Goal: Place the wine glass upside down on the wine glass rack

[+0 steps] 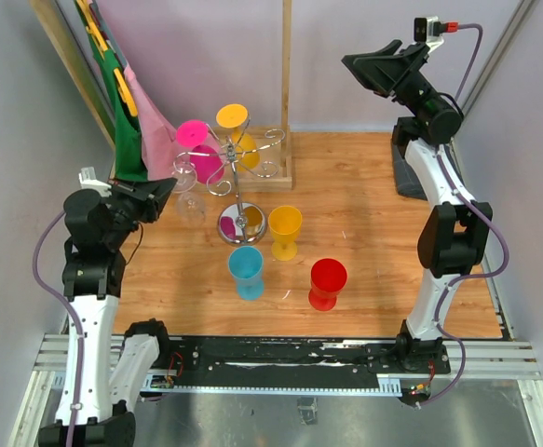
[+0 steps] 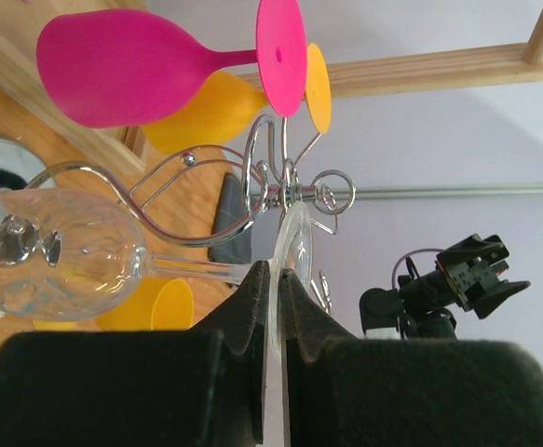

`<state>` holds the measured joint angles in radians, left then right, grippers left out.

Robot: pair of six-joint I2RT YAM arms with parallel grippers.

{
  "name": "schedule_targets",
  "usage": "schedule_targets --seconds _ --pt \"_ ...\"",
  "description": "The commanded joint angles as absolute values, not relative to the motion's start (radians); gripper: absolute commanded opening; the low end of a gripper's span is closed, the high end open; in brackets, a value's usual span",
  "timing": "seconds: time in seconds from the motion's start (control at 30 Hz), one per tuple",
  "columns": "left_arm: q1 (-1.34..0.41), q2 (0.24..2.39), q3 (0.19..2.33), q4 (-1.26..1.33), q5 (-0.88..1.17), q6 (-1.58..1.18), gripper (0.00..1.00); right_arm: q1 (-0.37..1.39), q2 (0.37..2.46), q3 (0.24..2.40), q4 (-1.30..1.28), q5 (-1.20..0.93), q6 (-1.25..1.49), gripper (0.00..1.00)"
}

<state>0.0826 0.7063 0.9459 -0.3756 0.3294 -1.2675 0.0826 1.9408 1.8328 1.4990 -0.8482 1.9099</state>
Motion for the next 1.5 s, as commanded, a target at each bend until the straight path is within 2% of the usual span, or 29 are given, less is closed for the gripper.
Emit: schedule_targets --seconds 0.0,0.63,1.47 --pt "0.08 0.729 0.968 -0.259 0.384 -1.247 0.0 0.063 1.896 1.817 1.558 -0.845 1.892 0.54" --pt "0.045 0.887 1.058 -0.176 0.503 -1.189 0.0 0.06 1.919 1.813 1.56 -0.838 1.896 0.54" --pt "0.035 0.999 1.127 -0.113 0.428 -1.207 0.0 0.058 1.907 1.785 1.558 -0.851 1.883 0.53"
